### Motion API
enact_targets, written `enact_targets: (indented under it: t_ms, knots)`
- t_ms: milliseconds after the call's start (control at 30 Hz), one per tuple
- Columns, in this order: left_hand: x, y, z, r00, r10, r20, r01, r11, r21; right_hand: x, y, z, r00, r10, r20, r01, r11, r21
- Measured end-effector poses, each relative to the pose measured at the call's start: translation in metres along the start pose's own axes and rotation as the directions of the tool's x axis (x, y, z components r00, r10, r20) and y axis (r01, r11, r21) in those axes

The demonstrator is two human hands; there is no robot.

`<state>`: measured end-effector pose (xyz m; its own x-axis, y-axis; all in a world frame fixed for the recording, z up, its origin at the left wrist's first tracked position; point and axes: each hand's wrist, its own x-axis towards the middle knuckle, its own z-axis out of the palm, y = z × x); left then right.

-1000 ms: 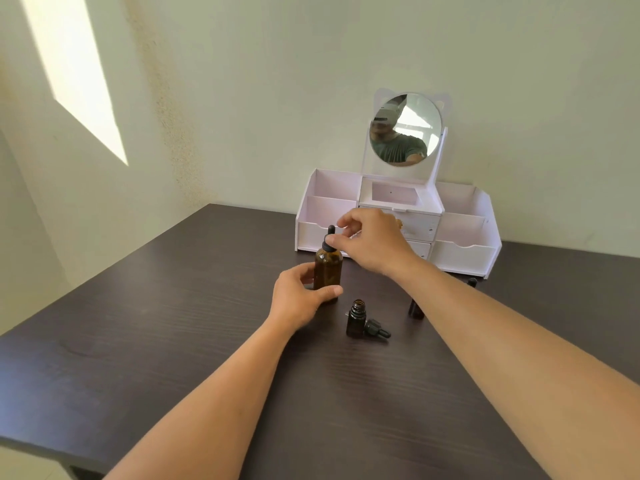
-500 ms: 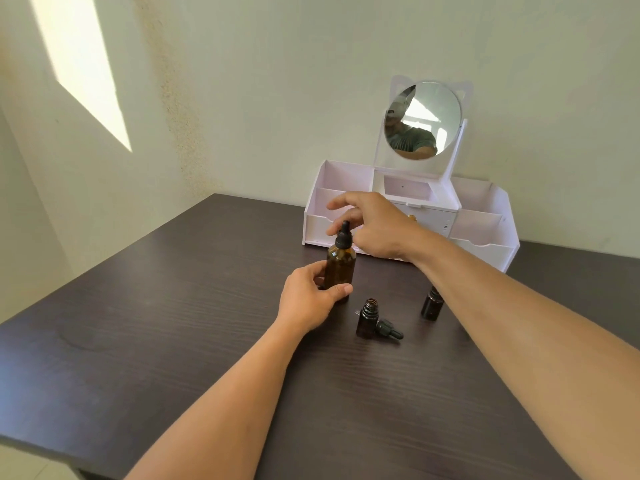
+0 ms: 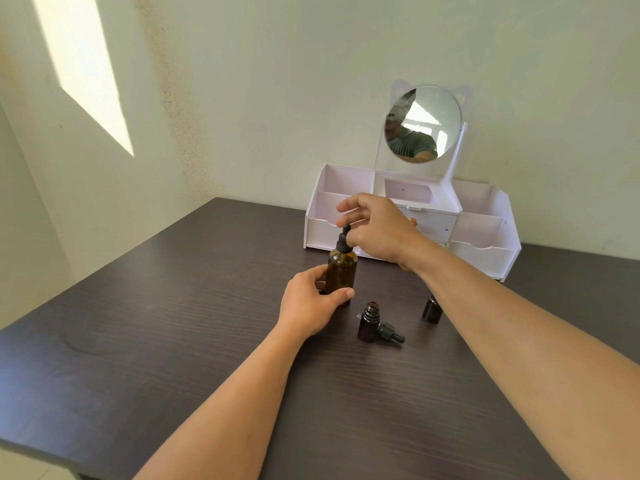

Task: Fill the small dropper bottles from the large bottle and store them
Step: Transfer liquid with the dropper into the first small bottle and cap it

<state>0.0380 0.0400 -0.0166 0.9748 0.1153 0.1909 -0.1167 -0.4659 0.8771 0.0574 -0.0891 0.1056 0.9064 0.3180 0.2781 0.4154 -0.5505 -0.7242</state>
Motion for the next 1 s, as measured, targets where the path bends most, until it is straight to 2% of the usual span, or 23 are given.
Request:
enact_targets:
  t_ms: [133,267,333,433,533,600,700,833,1000]
  knots:
    - [-0.001,0.001,0.0,1.0,0.002,0.008,-0.002,1.0,0.007,-0.002,0.003,0.004,0.998,-0.049,-0.046,0.04,0.983,-0.18]
    - [-0.001,0.0,0.0,1.0,0.008,0.01,-0.008,1.0,0.007,-0.003,-0.002,0.002,0.996,-0.029,0.08,0.031,0.999,-0.02]
    - [-0.001,0.001,0.0,1.0,0.008,0.011,-0.008,1.0,0.007,-0.002,-0.002,0.001,0.999,-0.001,0.053,-0.001,0.999,0.034]
    - [-0.001,0.002,0.0,1.0,0.006,0.012,-0.006,1.0,0.007,-0.002,0.003,0.003,0.999,0.004,-0.039,-0.006,0.999,-0.049]
    - [-0.002,0.002,-0.001,1.0,0.006,0.012,-0.006,1.0,0.007,-0.004,0.006,0.006,0.997,-0.039,-0.065,0.029,0.988,-0.149]
    - [-0.002,0.003,-0.001,1.0,0.004,0.013,-0.004,1.0,0.008,-0.005,0.007,0.005,0.998,-0.047,-0.03,0.043,0.992,-0.119]
    - [-0.003,0.004,-0.001,1.0,0.003,0.013,-0.003,1.0,0.009,-0.007,0.003,0.001,0.997,-0.049,0.056,0.048,0.999,0.023]
    - [-0.004,0.005,-0.001,1.0,0.01,0.008,-0.01,1.0,0.016,-0.005,0.007,0.001,1.0,-0.002,-0.011,0.003,0.993,0.12]
    - [-0.005,0.006,-0.002,1.0,0.005,0.0,-0.005,1.0,0.028,-0.004,0.015,0.007,0.994,-0.005,-0.112,-0.009,0.993,-0.12]
